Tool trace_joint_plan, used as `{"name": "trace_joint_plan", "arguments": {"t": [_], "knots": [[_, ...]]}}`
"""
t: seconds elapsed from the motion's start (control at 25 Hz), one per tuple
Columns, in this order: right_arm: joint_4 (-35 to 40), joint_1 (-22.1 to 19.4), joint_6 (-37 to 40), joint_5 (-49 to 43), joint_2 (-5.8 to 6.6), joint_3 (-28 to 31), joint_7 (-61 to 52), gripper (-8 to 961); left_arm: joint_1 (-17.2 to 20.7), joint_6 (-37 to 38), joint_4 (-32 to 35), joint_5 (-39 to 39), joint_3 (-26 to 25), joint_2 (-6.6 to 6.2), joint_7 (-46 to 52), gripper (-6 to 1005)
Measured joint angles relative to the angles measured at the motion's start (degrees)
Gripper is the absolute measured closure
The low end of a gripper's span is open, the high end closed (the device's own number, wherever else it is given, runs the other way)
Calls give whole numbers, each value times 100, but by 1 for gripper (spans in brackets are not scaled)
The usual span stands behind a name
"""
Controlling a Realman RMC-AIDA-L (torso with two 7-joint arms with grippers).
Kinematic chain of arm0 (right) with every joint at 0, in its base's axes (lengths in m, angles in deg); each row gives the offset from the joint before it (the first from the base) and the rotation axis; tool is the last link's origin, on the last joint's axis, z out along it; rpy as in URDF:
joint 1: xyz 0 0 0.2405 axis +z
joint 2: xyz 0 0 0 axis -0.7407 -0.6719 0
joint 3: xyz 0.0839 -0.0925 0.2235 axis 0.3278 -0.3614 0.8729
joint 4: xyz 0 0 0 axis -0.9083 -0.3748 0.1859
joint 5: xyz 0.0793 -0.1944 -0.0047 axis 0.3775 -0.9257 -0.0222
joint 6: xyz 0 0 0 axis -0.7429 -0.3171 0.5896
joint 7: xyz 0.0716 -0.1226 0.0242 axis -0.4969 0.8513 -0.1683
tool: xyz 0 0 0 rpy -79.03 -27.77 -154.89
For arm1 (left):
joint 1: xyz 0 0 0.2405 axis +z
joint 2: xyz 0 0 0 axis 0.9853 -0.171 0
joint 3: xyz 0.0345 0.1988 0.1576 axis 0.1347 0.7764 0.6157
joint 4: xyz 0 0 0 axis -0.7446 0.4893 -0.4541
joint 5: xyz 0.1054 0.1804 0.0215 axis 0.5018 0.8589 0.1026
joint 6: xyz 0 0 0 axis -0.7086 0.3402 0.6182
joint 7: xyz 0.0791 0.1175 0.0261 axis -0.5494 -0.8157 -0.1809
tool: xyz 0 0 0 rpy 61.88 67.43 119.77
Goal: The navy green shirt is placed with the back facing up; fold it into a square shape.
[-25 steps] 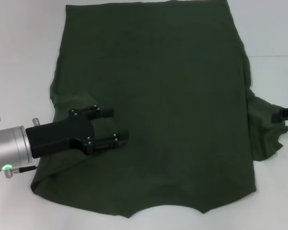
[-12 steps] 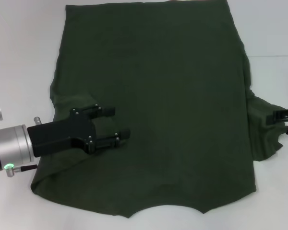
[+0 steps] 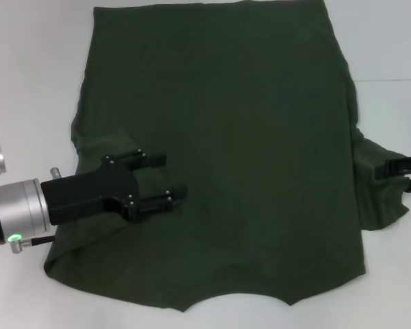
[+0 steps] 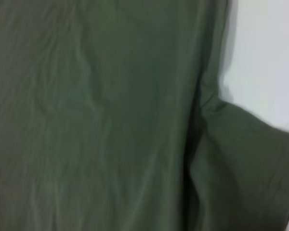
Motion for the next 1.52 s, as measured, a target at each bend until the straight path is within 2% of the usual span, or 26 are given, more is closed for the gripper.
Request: {"name": "trace_joint_plan", "arguments": {"t": [0.72,1.16,1.52], "knots": [[-2,63,-13,18,-23,-1,-37,87,-12,-59,9,0,0,26,20,237],[49,57,223,-3,84,-153,-166,88,-21,-62,12,0,0,26,11,238],[53,57,323,-3,91,-214,-225,89,-23,-61,18,0,0,26,-6,236]]}}
